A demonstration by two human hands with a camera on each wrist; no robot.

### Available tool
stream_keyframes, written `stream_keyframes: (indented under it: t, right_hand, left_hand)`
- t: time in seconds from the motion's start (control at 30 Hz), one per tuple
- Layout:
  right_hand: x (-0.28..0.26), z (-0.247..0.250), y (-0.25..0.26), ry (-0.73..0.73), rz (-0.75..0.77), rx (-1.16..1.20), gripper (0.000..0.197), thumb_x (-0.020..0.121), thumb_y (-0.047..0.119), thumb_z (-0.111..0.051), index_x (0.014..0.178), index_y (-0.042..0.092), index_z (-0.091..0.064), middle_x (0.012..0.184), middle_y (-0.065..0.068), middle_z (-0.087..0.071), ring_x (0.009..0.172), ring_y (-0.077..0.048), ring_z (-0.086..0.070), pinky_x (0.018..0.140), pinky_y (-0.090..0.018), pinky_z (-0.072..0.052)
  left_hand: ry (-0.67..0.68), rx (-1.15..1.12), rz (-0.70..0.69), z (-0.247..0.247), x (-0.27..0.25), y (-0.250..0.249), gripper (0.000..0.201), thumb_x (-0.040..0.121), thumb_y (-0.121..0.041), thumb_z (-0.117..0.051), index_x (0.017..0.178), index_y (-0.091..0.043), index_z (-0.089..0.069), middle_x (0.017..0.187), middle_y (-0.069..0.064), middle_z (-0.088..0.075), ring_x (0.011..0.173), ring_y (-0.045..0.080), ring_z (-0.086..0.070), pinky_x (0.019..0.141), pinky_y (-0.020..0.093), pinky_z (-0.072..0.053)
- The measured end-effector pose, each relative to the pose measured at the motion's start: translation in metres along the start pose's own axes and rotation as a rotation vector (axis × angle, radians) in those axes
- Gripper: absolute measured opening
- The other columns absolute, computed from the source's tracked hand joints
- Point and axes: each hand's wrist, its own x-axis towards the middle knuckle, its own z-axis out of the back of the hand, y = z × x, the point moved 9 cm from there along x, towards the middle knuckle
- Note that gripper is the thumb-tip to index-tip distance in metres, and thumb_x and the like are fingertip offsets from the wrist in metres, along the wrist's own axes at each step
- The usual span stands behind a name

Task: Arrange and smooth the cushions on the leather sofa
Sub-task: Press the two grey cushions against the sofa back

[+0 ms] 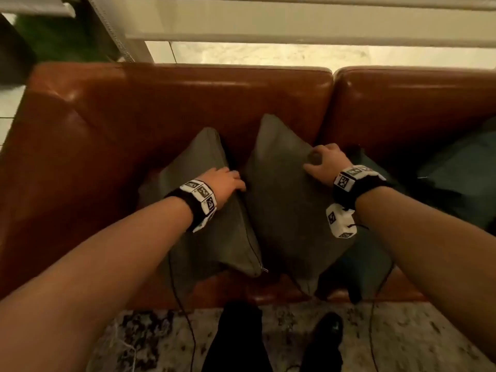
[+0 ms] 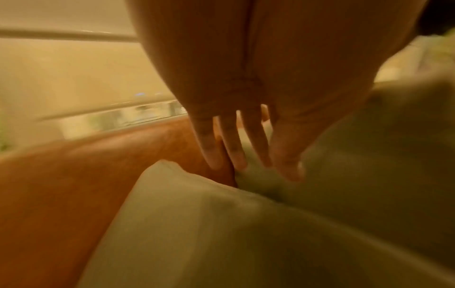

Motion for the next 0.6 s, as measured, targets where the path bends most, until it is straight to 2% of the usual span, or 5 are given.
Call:
stream_keyframes:
  t: [0.13, 0.3, 0.43, 0.5, 0.6]
  right_hand:
    - [0.012, -0.036, -0.01, 0.15, -0.223, -0.117, 0.124, 0.065, 0.073, -0.072, 0.155, 0.025, -0.002, 0.157, -0.015, -0.019, 0.138, -0.041, -0.032, 0.11, -0.053, -0.034]
    - [-0.009, -0.044, -0.009, 0.213, -0.28, -0.277, 0.129, 0.042, 0.088, -0.069, 0.148, 0.029, -0.026, 0.145, -0.013, -0.031, 0.133, -0.039, -0.033, 0.107, -0.06, -0.034]
    - [-0.044, -0.071, -0.017, 0.213, -0.326, -0.07, 0.139, 0.032, 0.078, -0.08, 0.147, 0.036, -0.012, 0.149, -0.01, -0.03, 0.135, -0.037, -0.035, 0.107, -0.059, -0.037]
    - [-0.054, -0.079, -0.014, 0.179, -0.294, -0.022, 0.139, 0.031, 0.076, -0.081, 0.144, 0.041, -0.009, 0.144, -0.008, -0.04, 0.128, -0.034, -0.046, 0.103, -0.054, -0.043]
    - [-0.065, -0.073, -0.005, 0.104, -0.25, 0.01, 0.127, 0.045, 0.067, -0.084, 0.146, 0.041, -0.012, 0.14, -0.006, -0.049, 0.121, -0.031, -0.053, 0.099, -0.044, -0.048]
  left_hand:
    - [0.105, 0.219, -0.171, -0.016, 0.028, 0.013, 0.094, 0.085, -0.02, -0.067, 0.156, -0.033, -0.007, 0.165, 0.001, -0.001, 0.151, 0.031, 0.004, 0.12, 0.057, -0.004]
    - [0.266, 0.335, -0.238, -0.041, 0.031, 0.017, 0.082, 0.095, -0.031, -0.054, 0.155, -0.036, 0.002, 0.162, 0.011, -0.016, 0.149, 0.034, -0.012, 0.119, 0.056, -0.009]
    - [0.207, 0.449, -0.237, -0.061, 0.011, 0.045, 0.063, 0.102, -0.027, -0.039, 0.155, -0.036, -0.007, 0.163, 0.012, -0.007, 0.15, 0.035, -0.005, 0.119, 0.055, -0.005]
    - [0.173, 0.419, -0.241, -0.065, -0.008, 0.06, 0.068, 0.098, -0.022, -0.047, 0.154, -0.033, -0.011, 0.163, 0.012, -0.011, 0.151, 0.033, -0.003, 0.12, 0.056, 0.004]
    - [0.127, 0.322, -0.279, -0.06, -0.046, 0.067, 0.084, 0.08, -0.025, -0.071, 0.15, -0.027, -0.023, 0.151, 0.014, -0.036, 0.143, 0.032, -0.028, 0.121, 0.053, -0.004]
